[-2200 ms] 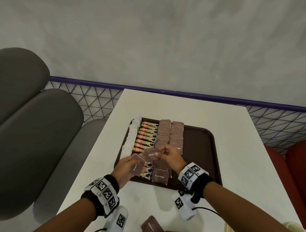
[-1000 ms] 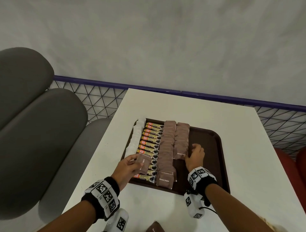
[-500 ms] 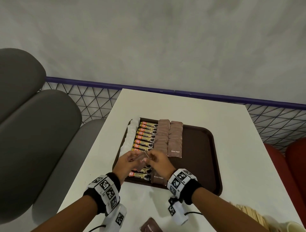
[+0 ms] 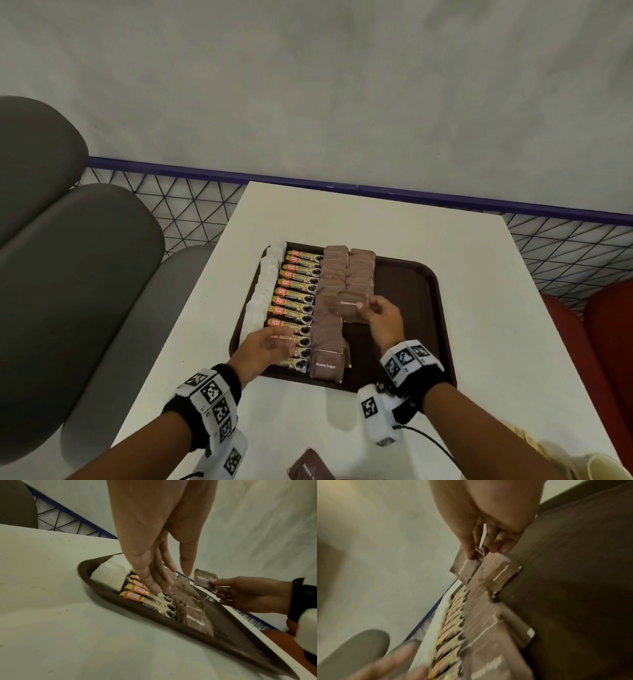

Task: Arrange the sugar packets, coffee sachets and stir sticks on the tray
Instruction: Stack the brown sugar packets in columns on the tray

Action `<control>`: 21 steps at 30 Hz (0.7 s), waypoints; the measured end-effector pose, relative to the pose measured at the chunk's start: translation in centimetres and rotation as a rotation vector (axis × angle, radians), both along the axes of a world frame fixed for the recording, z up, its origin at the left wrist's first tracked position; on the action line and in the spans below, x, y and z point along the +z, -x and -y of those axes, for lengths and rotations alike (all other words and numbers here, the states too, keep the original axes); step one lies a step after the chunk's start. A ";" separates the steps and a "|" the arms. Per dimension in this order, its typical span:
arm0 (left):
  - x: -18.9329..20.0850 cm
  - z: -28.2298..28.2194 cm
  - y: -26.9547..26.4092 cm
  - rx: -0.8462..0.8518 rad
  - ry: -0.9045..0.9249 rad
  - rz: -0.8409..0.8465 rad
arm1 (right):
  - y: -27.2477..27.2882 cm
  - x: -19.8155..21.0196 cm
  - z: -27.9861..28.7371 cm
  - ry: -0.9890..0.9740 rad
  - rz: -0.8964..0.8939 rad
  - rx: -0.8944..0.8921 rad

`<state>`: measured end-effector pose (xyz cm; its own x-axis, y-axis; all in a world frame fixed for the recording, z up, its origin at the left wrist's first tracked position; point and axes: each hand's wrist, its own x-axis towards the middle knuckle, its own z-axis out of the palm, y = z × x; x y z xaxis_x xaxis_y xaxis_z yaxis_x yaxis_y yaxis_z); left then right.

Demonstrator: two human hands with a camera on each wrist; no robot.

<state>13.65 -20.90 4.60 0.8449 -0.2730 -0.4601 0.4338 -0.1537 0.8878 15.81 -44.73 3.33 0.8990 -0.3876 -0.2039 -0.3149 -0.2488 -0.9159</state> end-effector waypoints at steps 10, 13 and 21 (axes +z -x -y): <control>-0.6 -1.5 0.9 -0.135 -0.040 -0.085 | -0.3 -2.9 3.0 0.270 -0.292 0.056; -0.7 -1.5 1.1 -0.158 -0.068 -0.078 | -0.6 -3.2 2.7 0.335 -0.306 0.061; -1.3 -1.3 1.8 -0.234 -0.084 -0.066 | -0.8 -4.0 2.2 0.448 -0.336 0.016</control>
